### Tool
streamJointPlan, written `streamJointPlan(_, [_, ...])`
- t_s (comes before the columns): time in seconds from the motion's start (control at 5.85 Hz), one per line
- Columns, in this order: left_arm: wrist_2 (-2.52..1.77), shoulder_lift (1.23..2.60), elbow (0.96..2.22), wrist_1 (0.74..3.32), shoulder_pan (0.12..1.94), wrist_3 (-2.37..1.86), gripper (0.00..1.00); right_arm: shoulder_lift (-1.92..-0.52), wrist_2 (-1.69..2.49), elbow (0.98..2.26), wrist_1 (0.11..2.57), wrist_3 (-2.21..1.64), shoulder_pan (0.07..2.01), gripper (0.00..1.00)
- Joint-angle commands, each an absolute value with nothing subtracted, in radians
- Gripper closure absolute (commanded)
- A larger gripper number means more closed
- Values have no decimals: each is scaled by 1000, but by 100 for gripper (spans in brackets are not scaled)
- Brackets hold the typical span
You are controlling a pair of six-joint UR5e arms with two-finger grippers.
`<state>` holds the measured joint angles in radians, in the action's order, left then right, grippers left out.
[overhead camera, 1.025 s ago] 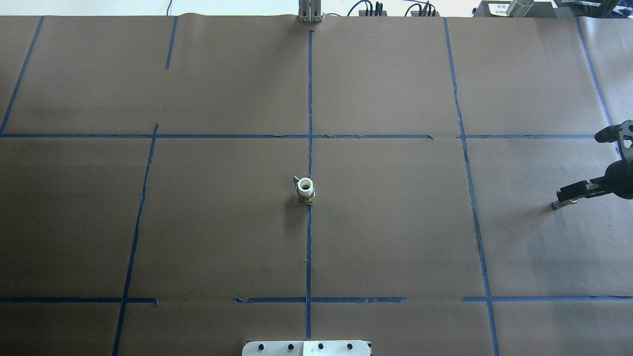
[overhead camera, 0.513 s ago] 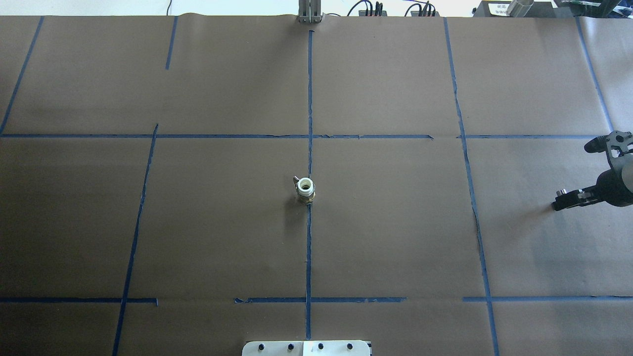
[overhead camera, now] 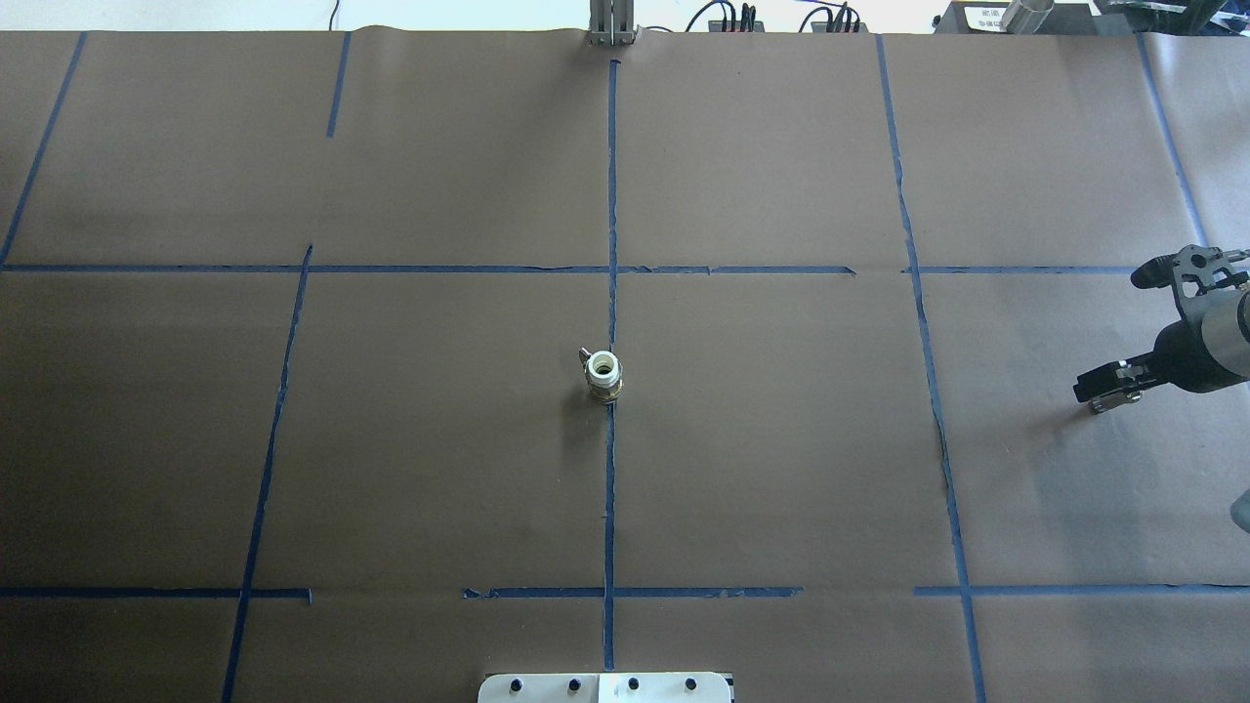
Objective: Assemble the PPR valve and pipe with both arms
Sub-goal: 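Lower the right gripper onto the chrome pipe fitting and grasp it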
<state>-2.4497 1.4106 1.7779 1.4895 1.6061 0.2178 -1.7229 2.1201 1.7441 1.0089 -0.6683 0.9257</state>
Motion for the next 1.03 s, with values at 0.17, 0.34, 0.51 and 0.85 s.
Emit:
streamJointPlan(0.17, [-2450, 1411, 1778, 1489, 1606, 218, 0, -1744, 2121, 1746, 1008, -664, 931, 15])
streamJointPlan(0.34, [-2450, 1410, 1778, 1489, 1606, 218, 0, -1746, 2120, 1747, 1008, -664, 931, 15])
streamJointPlan(0.51, [-2450, 1411, 1778, 1489, 1606, 218, 0, -1746, 2118, 1746, 1008, -664, 930, 31])
streamJointPlan(0.85, [-2450, 1411, 1779, 1489, 1608, 218, 0, -1746, 2118, 1744, 1008, -664, 931, 98])
